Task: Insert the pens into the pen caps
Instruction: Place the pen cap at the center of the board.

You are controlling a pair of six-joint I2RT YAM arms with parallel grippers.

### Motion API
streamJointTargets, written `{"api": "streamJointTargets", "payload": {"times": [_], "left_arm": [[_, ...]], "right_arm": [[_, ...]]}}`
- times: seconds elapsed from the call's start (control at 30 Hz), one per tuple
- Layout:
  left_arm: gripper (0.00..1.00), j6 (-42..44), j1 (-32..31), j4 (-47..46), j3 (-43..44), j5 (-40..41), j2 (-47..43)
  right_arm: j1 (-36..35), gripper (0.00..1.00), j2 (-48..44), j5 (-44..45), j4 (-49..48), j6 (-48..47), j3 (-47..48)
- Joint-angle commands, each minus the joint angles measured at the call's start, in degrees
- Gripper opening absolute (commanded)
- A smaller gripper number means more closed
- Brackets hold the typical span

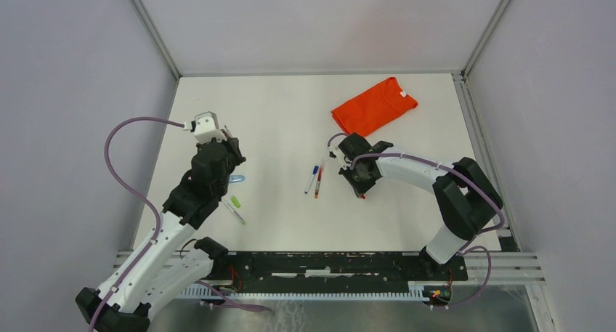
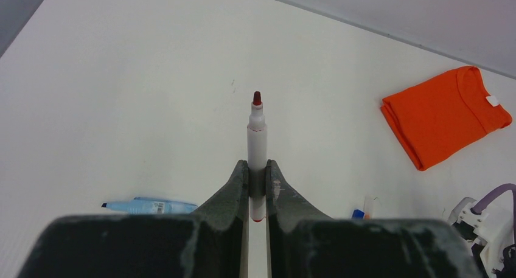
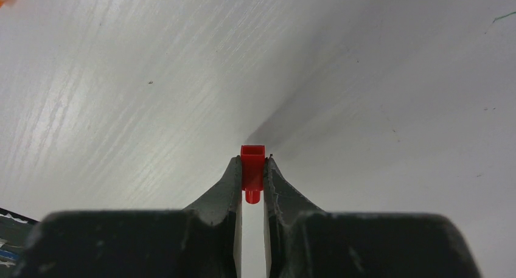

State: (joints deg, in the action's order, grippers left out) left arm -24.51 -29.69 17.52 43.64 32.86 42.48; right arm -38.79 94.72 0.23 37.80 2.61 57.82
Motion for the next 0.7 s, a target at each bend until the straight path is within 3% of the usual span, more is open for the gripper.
{"api": "streamJointTargets", "payload": {"times": [0.0,0.33,0.67], "left_arm": [[0.04,1.65,0.25,-1.79,-0.04,0.25,0.05],[0.04,1.70,0.25,-1.80,0.04,0.27,0.37],[0.04,1.80,0.24,-1.96,0.04,0.33,0.43]], "right_arm": [[-0.15,0.03,1.05,1.05,0.42,1.52,0.31],[-0.24,0.08,3.19,3.19,1.73,1.09,-0.03],[-0.42,0.24,6.12,4.88,4.14,-0.33,0.75]]}}
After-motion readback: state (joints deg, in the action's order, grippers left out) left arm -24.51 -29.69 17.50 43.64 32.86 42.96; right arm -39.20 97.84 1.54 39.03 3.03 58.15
